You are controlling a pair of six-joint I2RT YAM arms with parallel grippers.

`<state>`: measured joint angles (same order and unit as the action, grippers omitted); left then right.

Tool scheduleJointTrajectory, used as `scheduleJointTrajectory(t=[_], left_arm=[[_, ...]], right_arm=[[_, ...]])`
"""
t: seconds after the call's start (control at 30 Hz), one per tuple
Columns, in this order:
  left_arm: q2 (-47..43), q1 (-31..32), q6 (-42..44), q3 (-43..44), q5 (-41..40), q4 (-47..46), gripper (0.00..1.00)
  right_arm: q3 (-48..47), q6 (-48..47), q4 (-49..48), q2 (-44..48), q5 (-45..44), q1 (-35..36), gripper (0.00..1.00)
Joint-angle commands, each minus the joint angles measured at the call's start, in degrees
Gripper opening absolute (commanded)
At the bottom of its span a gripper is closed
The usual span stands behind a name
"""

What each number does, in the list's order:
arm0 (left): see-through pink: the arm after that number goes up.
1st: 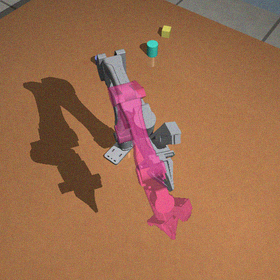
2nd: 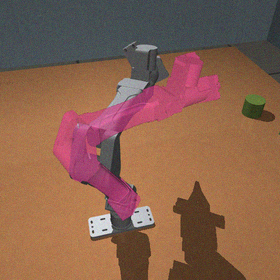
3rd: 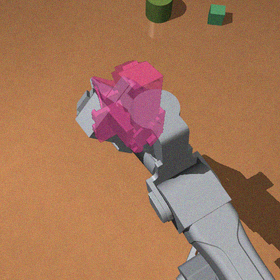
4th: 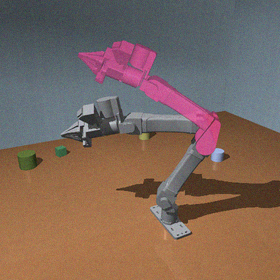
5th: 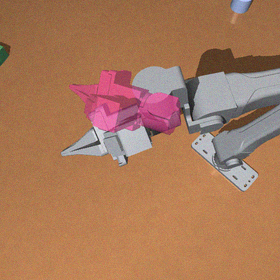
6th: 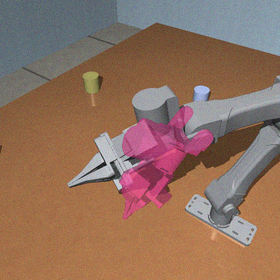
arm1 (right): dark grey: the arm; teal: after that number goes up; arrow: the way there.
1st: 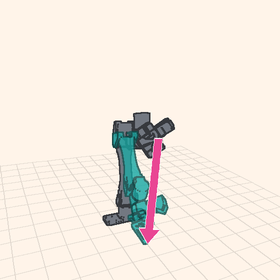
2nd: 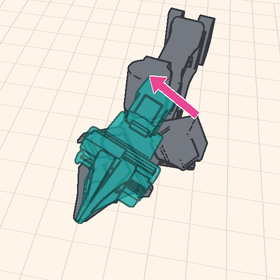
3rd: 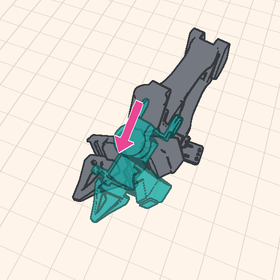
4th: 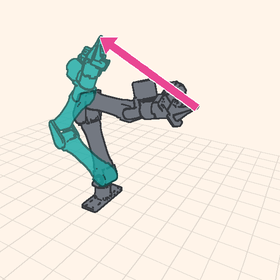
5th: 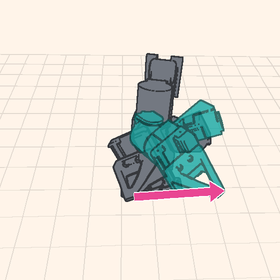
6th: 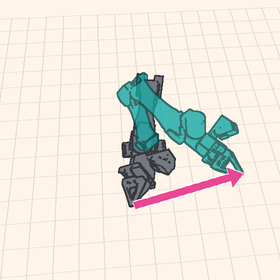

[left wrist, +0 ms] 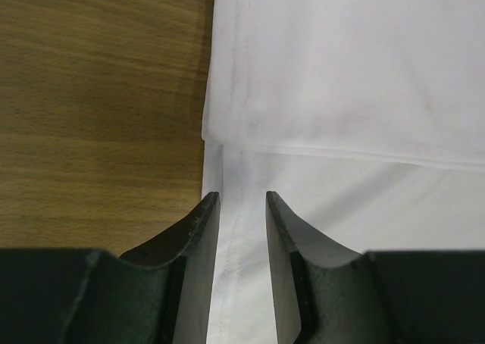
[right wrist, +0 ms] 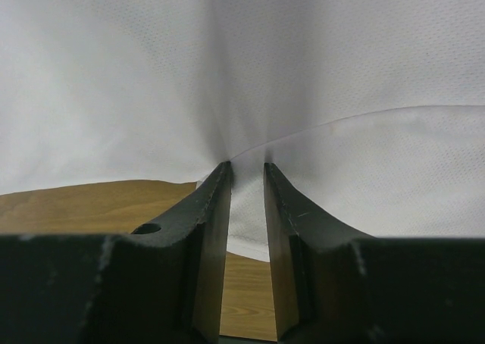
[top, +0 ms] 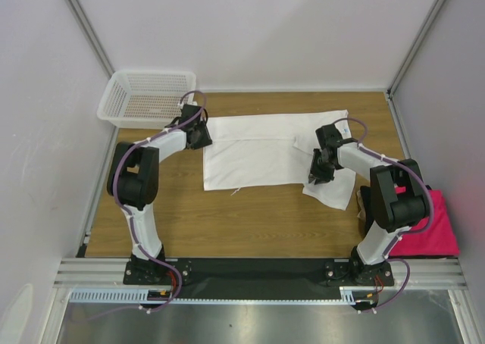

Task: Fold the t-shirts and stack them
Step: Fold the tshirt

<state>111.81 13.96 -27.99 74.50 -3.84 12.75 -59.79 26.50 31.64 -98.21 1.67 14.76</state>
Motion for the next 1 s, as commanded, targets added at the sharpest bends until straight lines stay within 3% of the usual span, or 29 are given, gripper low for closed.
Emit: scheduleJointTrajectory(t=[0.0,0.47,0.97], left_arm=[[1.1,-0.4,-0.2,0.9,-1.4,-2.0,0.36],[3.6,-0.5,0.1,2.6,-2.1,-2.1,0.32],[2.9,-1.4,-1.1,2.1,-4.6,-1.2,0.13]], right_arm=[[0.4,0.0,-0.7,2.1,-1.3,-0.3,0.30],[1.2,0.4,-0.1,2.7,-1.6,-0.4,0.29],[2.6,0.8,0.4,3.1,-3.2,-0.4,0.27]])
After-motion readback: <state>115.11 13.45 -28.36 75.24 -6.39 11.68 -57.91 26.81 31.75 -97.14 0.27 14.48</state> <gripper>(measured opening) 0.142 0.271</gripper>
